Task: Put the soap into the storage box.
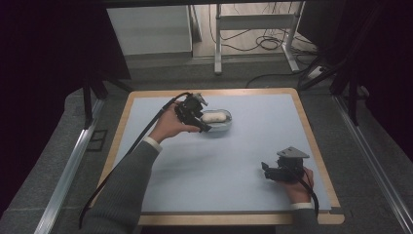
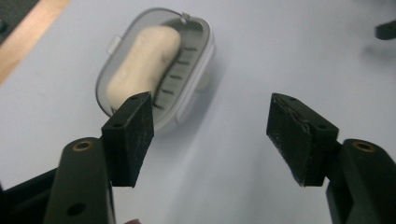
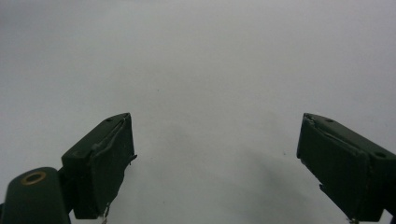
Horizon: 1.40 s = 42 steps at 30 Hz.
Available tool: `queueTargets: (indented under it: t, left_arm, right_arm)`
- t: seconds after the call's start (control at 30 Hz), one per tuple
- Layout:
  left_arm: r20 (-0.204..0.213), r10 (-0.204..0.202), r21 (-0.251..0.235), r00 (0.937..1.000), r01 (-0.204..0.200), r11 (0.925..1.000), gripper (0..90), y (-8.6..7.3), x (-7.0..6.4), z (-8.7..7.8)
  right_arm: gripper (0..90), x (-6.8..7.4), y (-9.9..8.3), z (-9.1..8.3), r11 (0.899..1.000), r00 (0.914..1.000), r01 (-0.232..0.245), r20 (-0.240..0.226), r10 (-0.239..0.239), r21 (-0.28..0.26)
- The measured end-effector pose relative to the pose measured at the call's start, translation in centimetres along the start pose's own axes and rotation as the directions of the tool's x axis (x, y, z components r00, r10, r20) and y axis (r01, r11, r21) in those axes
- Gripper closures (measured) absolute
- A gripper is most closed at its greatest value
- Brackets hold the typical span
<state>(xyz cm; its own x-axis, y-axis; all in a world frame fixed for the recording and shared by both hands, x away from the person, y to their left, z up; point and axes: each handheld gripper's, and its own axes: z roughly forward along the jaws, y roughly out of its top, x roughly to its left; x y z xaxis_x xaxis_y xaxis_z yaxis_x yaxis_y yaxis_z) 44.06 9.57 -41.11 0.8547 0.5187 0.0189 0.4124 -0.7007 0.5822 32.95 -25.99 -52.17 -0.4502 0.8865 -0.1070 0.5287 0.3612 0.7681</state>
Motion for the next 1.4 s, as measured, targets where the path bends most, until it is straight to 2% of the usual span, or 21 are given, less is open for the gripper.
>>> queueTargets:
  t: [0.13, 0.2, 0.3, 0.4, 0.5, 0.63, 0.77, 0.87, 0.93, 1.1, 1.2, 1.33, 1.4]
  left_arm:
    - [-0.009, -0.025, -0.036, 0.9997, 0.025, 0.9991, 31.4, -2.2, -0.6, -1.0]
    - [-0.031, -0.043, -0.059, 0.9986, 0.041, 0.9974, 31.6, -3.6, -0.8, -1.5]
    - [-0.036, -0.088, -0.097, 0.9954, 0.085, 0.9917, 32.0, -5.8, -1.1, -2.0]
    - [-0.06, -0.114, -0.106, 0.9916, 0.108, 0.9885, 31.7, -7.9, -1.7, -2.5]
    - [-0.048, -0.147, -0.127, 0.9879, 0.14, 0.982, 31.5, -9.9, -2.1, -2.7]
    - [-0.058, -0.171, -0.123, 0.9835, 0.163, 0.9789, 31.2, -12.4, -2.6, -2.9]
    - [-0.051, -0.203, -0.132, 0.9779, 0.195, 0.9719, 31.1, -14.8, -3.2, -3.1]
    - [-0.061, -0.221, -0.123, 0.9735, 0.212, 0.9694, 30.7, -16.5, -3.8, -2.9]
    - [-0.053, -0.239, -0.128, 0.9696, 0.23, 0.9646, 30.6, -17.6, -4.1, -2.8]
    - [-0.049, -0.265, -0.134, 0.9629, 0.257, 0.9571, 30.9, -19.2, -4.3, -2.5]
    - [-0.05, -0.273, -0.136, 0.9607, 0.264, 0.9548, 30.9, -19.5, -4.3, -2.5]
    - [-0.045, -0.276, -0.151, 0.9602, 0.266, 0.952, 31.0, -19.7, -4.5, -2.4]
    - [-0.044, -0.274, -0.144, 0.9608, 0.265, 0.9535, 30.9, -19.8, -4.5, -2.2]
  right_arm:
    - [10.7, 0.1, 0.0, 0.1, 1.0, 1.0, 0.003, 0.0, -0.003, 0.0]
    - [10.7, 0.2, 0.1, 0.0, 1.0, 1.0, 0.003, -0.001, -0.003, 0.0]
    - [10.7, 0.2, 0.1, 0.0, 1.0, 1.0, 0.003, -0.001, -0.003, 0.0]
    - [10.7, 0.3, 0.1, 0.1, 1.0, 1.0, 0.005, 0.0, -0.005, 0.002]
    - [10.7, 0.4, 0.1, 0.2, 1.0, 0.9999, 0.01, -0.001, -0.01, 0.006]
    - [10.7, 0.4, 0.1, 0.1, 1.0, 0.9999, 0.015, 0.005, -0.015, 0.005]
    - [10.7, 0.1, 0.2, -0.1, 1.0, 0.9999, 0.008, 0.01, -0.008, -0.001]
    - [10.7, 0.0, 0.1, -0.1, 1.0, 0.9999, 0.004, 0.011, -0.004, -0.003]
    - [10.7, 0.0, 0.1, -0.1, 1.0, 0.9999, 0.005, 0.013, -0.005, -0.002]
    - [10.7, 0.1, 0.1, -0.1, 1.0, 0.9999, 0.005, 0.015, -0.005, -0.002]
    - [10.7, 0.2, 0.2, -0.1, 1.0, 0.9999, 0.009, 0.013, -0.009, 0.0]
    - [10.7, 0.2, 0.2, -0.1, 1.0, 0.9998, 0.011, 0.015, -0.011, -0.002]
    - [10.7, 0.2, 0.2, -0.2, 1.0, 0.9998, 0.009, 0.015, -0.009, -0.005]
